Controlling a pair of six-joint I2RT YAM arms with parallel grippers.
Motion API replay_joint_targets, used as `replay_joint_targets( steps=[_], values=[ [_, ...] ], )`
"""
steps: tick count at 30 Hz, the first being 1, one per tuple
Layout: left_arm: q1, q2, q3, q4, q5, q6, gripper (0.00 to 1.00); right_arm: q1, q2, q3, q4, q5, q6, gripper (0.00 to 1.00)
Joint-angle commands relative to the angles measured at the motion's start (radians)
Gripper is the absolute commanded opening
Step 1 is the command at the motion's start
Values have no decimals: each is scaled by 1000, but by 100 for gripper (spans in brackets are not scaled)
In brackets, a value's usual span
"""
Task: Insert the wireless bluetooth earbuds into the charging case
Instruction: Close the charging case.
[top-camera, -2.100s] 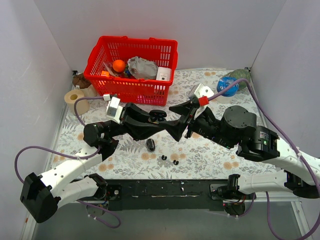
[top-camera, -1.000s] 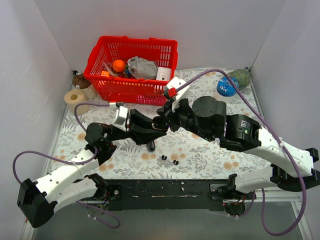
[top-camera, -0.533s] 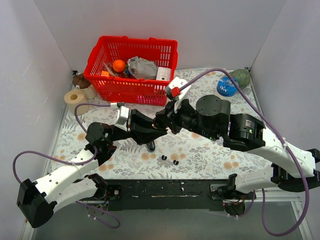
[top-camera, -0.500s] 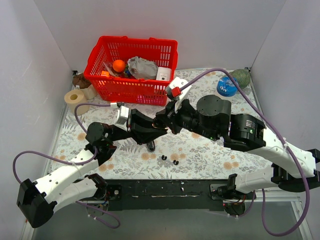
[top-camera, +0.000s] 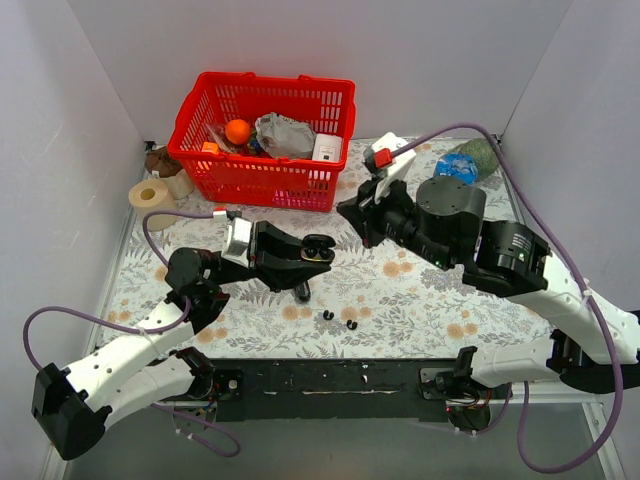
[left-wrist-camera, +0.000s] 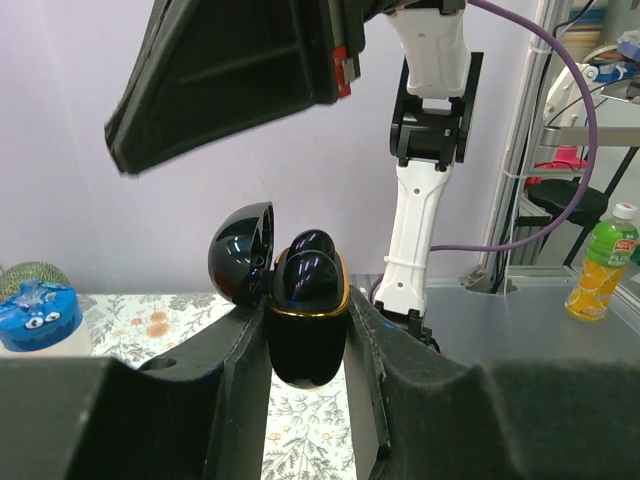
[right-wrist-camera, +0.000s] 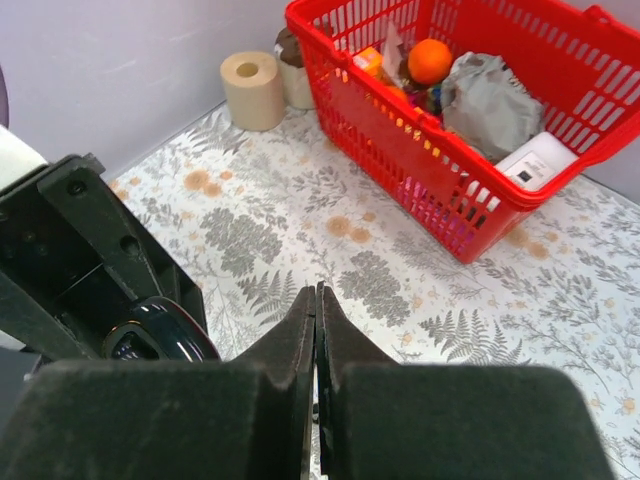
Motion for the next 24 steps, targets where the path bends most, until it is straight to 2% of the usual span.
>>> replay_joint_targets(
  steps=[1, 8, 15, 16, 19, 20, 21, 24],
  values=[
    [-3, -20, 16, -15, 12, 31, 0, -4, 20, -17, 12, -126, 10, 2],
    [-3, -19, 22, -21, -4, 46, 0, -4, 58, 18, -18, -239, 4, 2],
    [-3, -8, 26, -36, -53, 42, 0, 1, 36, 7, -6, -258, 13, 1],
    [-3, -2, 28, -39, -56, 42, 0, 2, 32, -4, -4, -237, 22, 1],
    [-3, 9, 43, -113, -129, 28, 0, 1, -26, -92, 37, -44, 68, 4],
    [-3, 19, 52, -159, -223, 30, 0, -3, -72, -123, 49, 78, 78, 8],
    [-3, 32, 72, -256, -267, 26, 0, -4, -94, -157, 66, 134, 85, 11],
    [-2, 105, 83, -384, -381, -27, 0, -30, -178, -327, 124, 228, 104, 13]
  ],
)
